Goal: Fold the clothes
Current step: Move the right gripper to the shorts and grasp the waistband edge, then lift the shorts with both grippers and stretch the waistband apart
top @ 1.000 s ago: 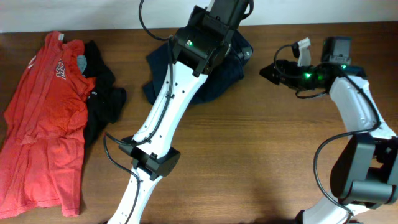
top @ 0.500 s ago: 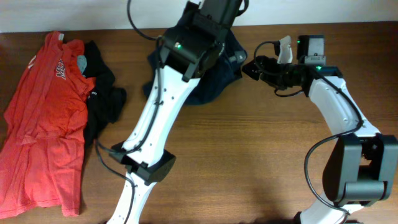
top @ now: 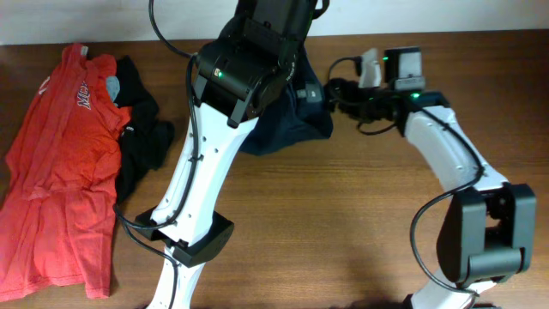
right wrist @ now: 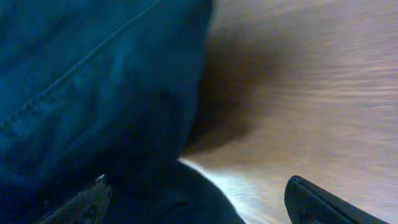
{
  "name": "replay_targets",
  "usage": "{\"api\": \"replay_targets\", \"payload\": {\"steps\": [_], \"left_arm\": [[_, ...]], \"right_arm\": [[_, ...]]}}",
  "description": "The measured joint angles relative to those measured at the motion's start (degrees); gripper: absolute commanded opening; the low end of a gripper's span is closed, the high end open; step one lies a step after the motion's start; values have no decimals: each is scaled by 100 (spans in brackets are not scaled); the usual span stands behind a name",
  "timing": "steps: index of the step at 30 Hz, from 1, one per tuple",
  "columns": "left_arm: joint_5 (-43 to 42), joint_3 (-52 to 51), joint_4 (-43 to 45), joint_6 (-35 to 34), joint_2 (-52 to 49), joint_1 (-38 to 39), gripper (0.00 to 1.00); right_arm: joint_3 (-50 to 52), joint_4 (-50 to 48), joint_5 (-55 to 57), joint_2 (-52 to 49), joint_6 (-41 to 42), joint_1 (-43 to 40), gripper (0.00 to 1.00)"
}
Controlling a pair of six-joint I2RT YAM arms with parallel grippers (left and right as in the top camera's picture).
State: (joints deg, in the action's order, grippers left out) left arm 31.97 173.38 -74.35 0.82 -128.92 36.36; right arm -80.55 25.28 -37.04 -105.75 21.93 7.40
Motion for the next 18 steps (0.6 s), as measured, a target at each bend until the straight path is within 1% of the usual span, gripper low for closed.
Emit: {"api": "replay_targets", "payload": {"steps": [4,7,13,18], "left_arm": [[-2,0,0,0,2,0,1],[-2,0,0,0,2,0,1],[-2,-2,22,0,2,-11,1],[-2,-2,162,-2,2,-101,1]], "right_arm": [[0,131,-7,0,52,334,94],[0,175,-20,0,59,317,94],[0,221,-678,0,35,-299,95],[0,787,-1178,0,-151,-754,95]]}}
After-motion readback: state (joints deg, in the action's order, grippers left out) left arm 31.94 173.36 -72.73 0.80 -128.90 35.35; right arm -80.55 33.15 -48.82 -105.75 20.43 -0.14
